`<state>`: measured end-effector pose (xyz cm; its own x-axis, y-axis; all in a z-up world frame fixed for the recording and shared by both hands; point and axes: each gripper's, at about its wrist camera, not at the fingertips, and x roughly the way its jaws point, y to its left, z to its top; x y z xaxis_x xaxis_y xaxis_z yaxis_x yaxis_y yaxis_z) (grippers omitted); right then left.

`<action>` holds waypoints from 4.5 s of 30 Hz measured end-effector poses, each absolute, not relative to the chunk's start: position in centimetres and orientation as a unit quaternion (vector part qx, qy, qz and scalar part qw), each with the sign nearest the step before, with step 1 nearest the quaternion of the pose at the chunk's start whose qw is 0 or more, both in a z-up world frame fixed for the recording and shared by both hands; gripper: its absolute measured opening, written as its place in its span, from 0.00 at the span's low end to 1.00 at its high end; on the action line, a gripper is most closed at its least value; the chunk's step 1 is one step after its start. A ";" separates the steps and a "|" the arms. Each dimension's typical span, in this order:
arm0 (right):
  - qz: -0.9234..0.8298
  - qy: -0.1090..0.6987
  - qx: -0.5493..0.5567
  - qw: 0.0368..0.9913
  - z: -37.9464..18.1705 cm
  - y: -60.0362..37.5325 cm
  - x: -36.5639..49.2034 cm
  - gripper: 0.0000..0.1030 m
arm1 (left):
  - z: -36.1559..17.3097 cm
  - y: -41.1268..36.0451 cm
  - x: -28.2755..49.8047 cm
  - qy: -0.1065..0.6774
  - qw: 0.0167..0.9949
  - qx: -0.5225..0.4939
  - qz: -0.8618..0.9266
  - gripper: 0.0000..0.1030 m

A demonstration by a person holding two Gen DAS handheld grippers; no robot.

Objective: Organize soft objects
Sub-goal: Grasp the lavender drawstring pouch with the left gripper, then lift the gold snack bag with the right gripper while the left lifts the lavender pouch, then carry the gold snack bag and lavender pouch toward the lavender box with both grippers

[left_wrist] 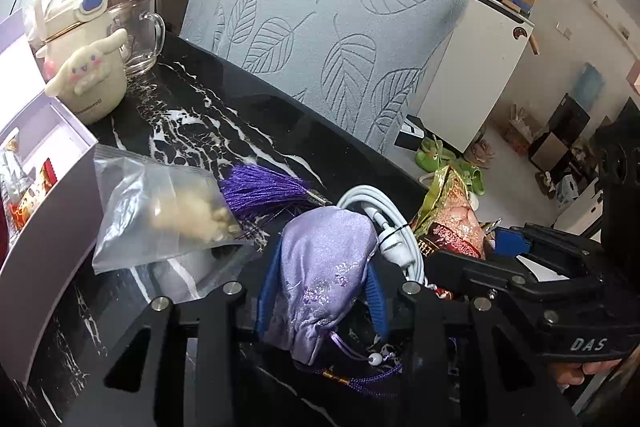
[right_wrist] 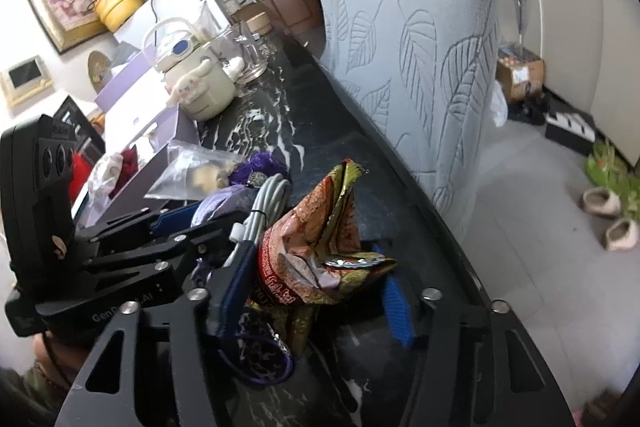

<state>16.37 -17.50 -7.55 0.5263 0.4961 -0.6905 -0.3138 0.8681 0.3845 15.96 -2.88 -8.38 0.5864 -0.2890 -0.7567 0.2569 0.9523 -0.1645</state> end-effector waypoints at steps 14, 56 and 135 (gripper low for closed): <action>0.259 0.424 0.083 0.864 -7.3 -16.2 13.1 0.46 | -7.7 0.3 9.6 0.428 0.893 -0.048 -0.128 0.37; 0.290 0.427 -0.118 0.848 -7.1 -6.7 11.0 0.88 | -8.5 9.1 1.9 0.435 0.893 -0.112 -0.035 0.37; 0.444 0.360 -0.047 0.819 3.0 1.5 10.2 0.56 | 4.5 14.5 0.3 0.296 0.954 -0.049 0.019 0.36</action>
<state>10.17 1.54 2.97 0.3456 0.6942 -0.6315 -0.7614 0.6007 0.2437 0.27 14.48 4.46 0.8238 0.0075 -0.5668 -0.0658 0.9944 -0.0825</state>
